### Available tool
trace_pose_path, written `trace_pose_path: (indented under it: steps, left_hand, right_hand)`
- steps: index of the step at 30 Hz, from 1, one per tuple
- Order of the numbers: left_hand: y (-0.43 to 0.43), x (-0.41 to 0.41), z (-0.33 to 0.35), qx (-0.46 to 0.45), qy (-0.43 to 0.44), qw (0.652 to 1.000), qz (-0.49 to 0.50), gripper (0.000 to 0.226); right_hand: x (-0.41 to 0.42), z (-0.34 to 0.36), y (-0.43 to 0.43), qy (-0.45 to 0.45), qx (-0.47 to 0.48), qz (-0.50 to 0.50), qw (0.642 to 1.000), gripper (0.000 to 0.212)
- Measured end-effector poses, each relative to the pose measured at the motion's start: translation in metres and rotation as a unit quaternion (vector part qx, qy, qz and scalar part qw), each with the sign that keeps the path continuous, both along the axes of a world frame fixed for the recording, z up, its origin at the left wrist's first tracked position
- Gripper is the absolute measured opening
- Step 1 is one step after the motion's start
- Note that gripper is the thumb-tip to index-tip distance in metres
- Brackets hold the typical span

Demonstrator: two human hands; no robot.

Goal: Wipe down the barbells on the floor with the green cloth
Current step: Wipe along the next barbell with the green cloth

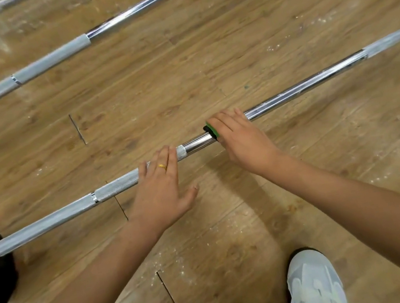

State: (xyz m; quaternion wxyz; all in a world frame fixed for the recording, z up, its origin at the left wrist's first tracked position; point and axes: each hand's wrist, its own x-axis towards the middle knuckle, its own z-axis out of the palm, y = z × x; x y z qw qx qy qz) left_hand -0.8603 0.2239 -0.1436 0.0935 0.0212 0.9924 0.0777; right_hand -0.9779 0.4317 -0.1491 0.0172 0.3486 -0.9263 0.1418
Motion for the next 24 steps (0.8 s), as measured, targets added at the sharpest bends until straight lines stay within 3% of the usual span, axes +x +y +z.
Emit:
trace_pose_path:
  steps: [8,13,18,24]
  left_hand:
    - [0.006,0.01,-0.006,-0.024,0.005,1.0,-0.004,0.099]
    - [0.005,0.02,-0.016,-0.01,0.025,1.0,-0.011,0.096]
    - [0.011,0.029,-0.022,-0.024,0.044,0.999,-0.018,0.099]
    - [0.011,0.035,-0.022,-0.025,0.048,0.998,-0.026,0.095]
  right_hand:
    - [0.001,-0.002,0.004,-0.026,-0.002,0.026,0.999,0.049]
    - [0.016,-0.003,0.006,-0.024,-0.039,-0.039,0.998,0.054]
    - [0.033,-0.004,-0.019,-0.014,-0.017,0.035,0.999,0.065]
    - [0.024,-0.003,0.018,-0.024,-0.019,-0.065,0.997,0.067]
